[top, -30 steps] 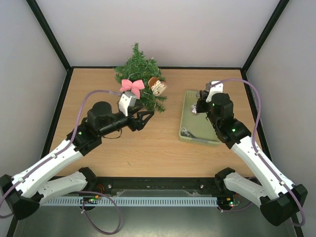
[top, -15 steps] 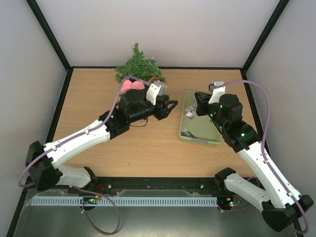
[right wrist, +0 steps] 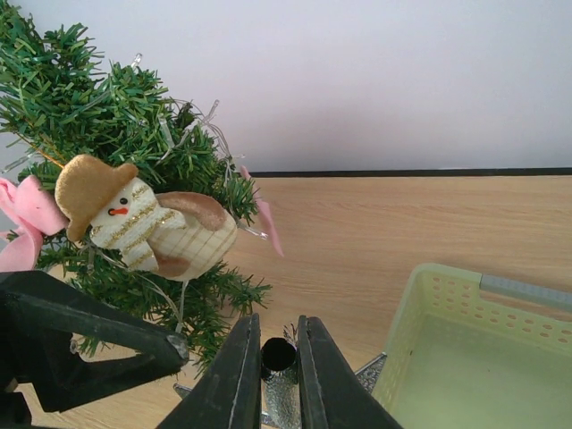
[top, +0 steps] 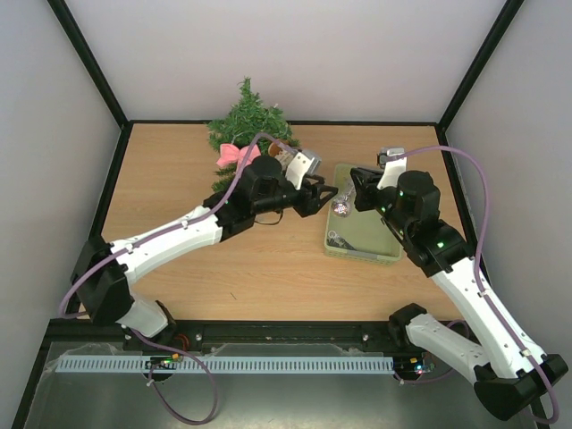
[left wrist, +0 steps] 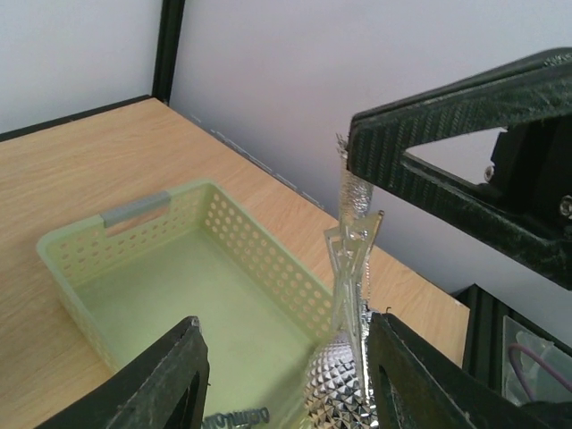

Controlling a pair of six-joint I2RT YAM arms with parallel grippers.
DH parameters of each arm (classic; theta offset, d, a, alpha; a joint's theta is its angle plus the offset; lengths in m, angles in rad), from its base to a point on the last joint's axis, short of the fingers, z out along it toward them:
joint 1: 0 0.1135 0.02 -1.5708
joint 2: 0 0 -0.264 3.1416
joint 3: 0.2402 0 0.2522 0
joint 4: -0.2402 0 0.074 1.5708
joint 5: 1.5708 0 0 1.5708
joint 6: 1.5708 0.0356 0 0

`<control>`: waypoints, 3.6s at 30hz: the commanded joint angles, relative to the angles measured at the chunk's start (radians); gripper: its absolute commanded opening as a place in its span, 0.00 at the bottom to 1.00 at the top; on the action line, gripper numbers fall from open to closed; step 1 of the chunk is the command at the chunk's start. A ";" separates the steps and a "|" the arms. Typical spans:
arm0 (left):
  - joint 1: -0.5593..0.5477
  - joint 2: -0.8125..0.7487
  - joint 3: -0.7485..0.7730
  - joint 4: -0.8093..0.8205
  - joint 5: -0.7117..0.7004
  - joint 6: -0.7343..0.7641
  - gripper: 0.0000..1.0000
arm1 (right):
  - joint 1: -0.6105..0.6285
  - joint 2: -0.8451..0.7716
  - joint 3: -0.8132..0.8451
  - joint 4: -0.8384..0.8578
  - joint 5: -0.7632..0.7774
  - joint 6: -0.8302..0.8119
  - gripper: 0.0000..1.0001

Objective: Decorate the small christmas tree
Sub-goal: Place the decoration item on the Christmas tree.

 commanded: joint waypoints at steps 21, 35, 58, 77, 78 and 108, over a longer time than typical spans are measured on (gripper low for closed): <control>-0.003 0.087 0.072 0.034 0.104 0.063 0.30 | -0.001 0.009 0.003 0.035 -0.002 0.018 0.09; -0.005 0.144 0.098 0.067 0.024 0.039 0.02 | -0.001 0.043 -0.055 0.083 0.148 -0.033 0.17; 0.012 -0.007 0.078 -0.127 0.050 -0.074 0.02 | -0.028 -0.187 -0.085 0.108 -0.114 -0.351 0.54; 0.214 -0.366 0.081 -0.393 0.492 -0.432 0.02 | 0.015 -0.234 -0.264 0.655 -0.519 -1.351 0.42; 0.214 -0.368 0.069 -0.371 0.519 -0.463 0.02 | 0.024 -0.217 -0.251 0.652 -0.518 -1.373 0.42; 0.252 -0.457 -0.089 -0.127 0.528 -0.779 0.08 | 0.277 -0.049 -0.138 0.513 -0.316 -1.632 0.02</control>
